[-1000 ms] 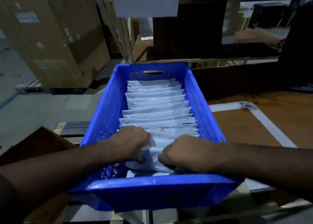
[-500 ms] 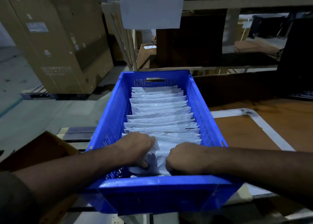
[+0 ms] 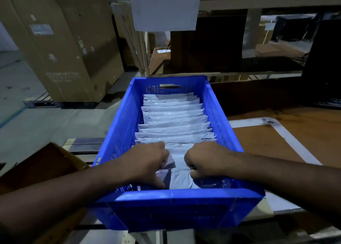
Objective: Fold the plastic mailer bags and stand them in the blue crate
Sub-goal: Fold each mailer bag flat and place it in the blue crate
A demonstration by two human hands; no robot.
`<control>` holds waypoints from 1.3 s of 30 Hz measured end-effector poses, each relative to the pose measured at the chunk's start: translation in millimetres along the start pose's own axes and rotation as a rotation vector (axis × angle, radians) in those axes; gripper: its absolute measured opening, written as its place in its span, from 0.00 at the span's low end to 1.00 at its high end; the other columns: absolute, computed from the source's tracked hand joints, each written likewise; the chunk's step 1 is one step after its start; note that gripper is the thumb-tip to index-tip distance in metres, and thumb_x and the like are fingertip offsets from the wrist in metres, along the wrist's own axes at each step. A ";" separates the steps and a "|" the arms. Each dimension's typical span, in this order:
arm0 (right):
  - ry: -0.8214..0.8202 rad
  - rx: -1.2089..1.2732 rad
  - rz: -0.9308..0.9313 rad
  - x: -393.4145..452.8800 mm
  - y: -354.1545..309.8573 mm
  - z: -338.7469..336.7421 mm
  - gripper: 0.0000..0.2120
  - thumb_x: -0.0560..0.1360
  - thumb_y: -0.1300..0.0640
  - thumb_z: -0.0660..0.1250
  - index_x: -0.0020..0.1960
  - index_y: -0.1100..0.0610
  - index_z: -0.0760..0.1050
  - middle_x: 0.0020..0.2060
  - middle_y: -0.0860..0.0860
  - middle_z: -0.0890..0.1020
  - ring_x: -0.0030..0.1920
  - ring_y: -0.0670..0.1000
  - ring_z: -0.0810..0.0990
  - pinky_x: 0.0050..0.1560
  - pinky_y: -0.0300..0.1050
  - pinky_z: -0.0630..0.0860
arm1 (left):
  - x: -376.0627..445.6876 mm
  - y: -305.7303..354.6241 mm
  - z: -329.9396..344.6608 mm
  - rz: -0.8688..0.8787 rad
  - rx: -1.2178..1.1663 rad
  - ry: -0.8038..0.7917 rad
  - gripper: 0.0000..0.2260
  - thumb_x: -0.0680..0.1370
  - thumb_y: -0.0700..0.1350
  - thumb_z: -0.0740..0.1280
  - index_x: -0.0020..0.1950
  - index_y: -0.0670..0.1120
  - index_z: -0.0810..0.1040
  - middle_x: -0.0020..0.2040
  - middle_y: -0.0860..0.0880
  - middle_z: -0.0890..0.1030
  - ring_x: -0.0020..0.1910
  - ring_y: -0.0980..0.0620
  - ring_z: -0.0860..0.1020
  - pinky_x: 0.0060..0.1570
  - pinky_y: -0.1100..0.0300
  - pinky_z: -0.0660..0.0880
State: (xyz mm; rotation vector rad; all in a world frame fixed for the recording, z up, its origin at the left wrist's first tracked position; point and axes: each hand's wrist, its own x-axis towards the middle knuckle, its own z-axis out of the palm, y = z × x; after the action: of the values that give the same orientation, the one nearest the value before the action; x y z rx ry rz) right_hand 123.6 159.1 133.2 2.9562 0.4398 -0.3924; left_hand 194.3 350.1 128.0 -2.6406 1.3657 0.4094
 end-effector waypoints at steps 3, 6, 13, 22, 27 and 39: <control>0.141 0.017 -0.069 -11.0 -1.5 6.4 0.09 0.76 0.50 0.65 0.52 0.55 0.73 0.51 0.54 0.80 0.52 0.58 0.78 0.44 0.51 0.74 | 10.6 0.4 12.5 -0.007 0.108 0.018 0.16 0.70 0.52 0.73 0.51 0.49 0.71 0.56 0.49 0.71 0.48 0.43 0.79 0.40 0.50 0.75; 0.330 0.098 -0.254 -18.4 -2.4 2.5 0.10 0.75 0.53 0.68 0.56 0.52 0.75 0.51 0.51 0.77 0.53 0.55 0.76 0.43 0.52 0.74 | 19.8 -5.5 12.8 -0.014 0.110 0.049 0.16 0.71 0.51 0.74 0.55 0.47 0.76 0.56 0.47 0.71 0.45 0.42 0.80 0.42 0.49 0.77; -0.333 0.123 -0.297 -4.6 -4.8 15.2 0.15 0.81 0.59 0.61 0.65 0.56 0.78 0.58 0.60 0.82 0.56 0.60 0.80 0.50 0.47 0.71 | 20.2 0.5 13.0 -0.021 0.096 0.046 0.20 0.70 0.60 0.72 0.51 0.50 0.71 0.57 0.49 0.72 0.47 0.43 0.79 0.38 0.54 0.68; -0.283 -0.065 -0.190 5.4 3.4 31.5 0.17 0.82 0.51 0.56 0.69 0.49 0.73 0.63 0.56 0.79 0.60 0.60 0.79 0.53 0.49 0.74 | 33.5 -6.1 8.2 0.039 0.264 0.044 0.34 0.66 0.63 0.78 0.59 0.45 0.68 0.60 0.45 0.70 0.47 0.40 0.79 0.36 0.50 0.65; -0.051 -0.100 -0.113 7.1 7.8 23.4 0.12 0.77 0.52 0.68 0.60 0.51 0.75 0.56 0.54 0.81 0.56 0.59 0.80 0.42 0.48 0.70 | 54.3 -15.8 1.5 0.028 0.295 0.069 0.32 0.67 0.61 0.79 0.59 0.45 0.69 0.59 0.46 0.72 0.49 0.41 0.80 0.36 0.51 0.64; -0.208 -0.160 0.054 21.2 -0.3 15.9 0.11 0.78 0.55 0.70 0.56 0.61 0.79 0.56 0.57 0.82 0.56 0.60 0.81 0.47 0.49 0.75 | 54.7 -4.2 12.0 -0.024 0.283 0.120 0.28 0.69 0.56 0.77 0.58 0.45 0.67 0.58 0.46 0.70 0.47 0.44 0.78 0.36 0.53 0.66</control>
State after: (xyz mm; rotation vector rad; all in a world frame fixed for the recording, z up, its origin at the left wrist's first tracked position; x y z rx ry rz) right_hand 139.3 162.6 112.2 2.7302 0.3485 -0.6200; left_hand 225.8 313.0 100.0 -2.4785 1.3124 0.0492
